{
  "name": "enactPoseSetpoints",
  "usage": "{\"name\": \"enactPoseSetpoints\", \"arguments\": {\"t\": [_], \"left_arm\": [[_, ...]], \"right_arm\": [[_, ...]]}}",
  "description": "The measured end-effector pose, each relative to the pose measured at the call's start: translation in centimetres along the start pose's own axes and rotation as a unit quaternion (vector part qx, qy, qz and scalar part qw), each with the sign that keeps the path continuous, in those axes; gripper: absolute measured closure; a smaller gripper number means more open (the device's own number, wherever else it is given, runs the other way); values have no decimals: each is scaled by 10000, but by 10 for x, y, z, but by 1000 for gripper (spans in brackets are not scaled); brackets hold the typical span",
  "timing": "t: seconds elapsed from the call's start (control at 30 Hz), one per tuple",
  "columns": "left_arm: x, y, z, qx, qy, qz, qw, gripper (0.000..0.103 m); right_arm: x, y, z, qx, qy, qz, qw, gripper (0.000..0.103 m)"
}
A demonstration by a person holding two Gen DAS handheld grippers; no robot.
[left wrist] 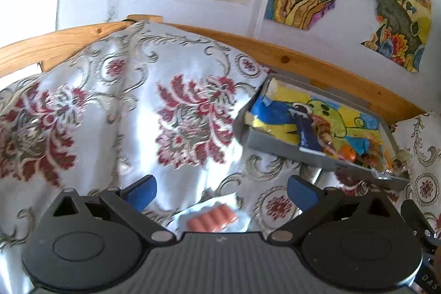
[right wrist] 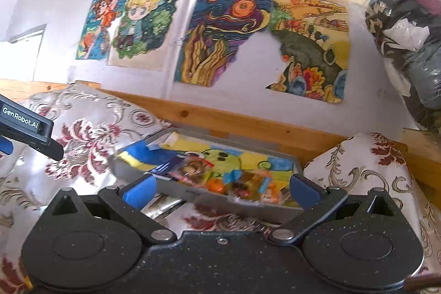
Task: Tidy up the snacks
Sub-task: 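Move both open tools back toward the gold foil packet and sausage pack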
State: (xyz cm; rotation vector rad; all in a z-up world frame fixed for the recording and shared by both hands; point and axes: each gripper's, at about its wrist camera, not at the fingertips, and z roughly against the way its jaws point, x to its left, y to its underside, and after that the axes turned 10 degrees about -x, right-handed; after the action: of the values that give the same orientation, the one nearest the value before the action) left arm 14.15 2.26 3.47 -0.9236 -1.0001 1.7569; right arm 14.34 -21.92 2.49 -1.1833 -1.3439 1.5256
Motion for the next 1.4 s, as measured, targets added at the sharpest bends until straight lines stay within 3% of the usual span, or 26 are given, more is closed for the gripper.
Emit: {"name": "enactPoseSetpoints", "arguments": {"t": [0.3, 0.63, 1.0, 1.4], "left_arm": [[30, 24, 23, 98, -134, -344, 9993, 1], [44, 48, 39, 306, -18, -778, 9965, 1], [34, 68, 51, 328, 109, -1777, 9835, 1], [40, 74, 41, 595, -208, -1800, 9816, 1]], "right_arm": [[19, 2, 32, 257, -140, -97, 9995, 1], [33, 12, 57, 924, -262, -468, 9943, 1], [58, 27, 68, 1609, -644, -597, 9830, 1], [65, 41, 55, 2198, -902, -747, 9685, 1]]}}
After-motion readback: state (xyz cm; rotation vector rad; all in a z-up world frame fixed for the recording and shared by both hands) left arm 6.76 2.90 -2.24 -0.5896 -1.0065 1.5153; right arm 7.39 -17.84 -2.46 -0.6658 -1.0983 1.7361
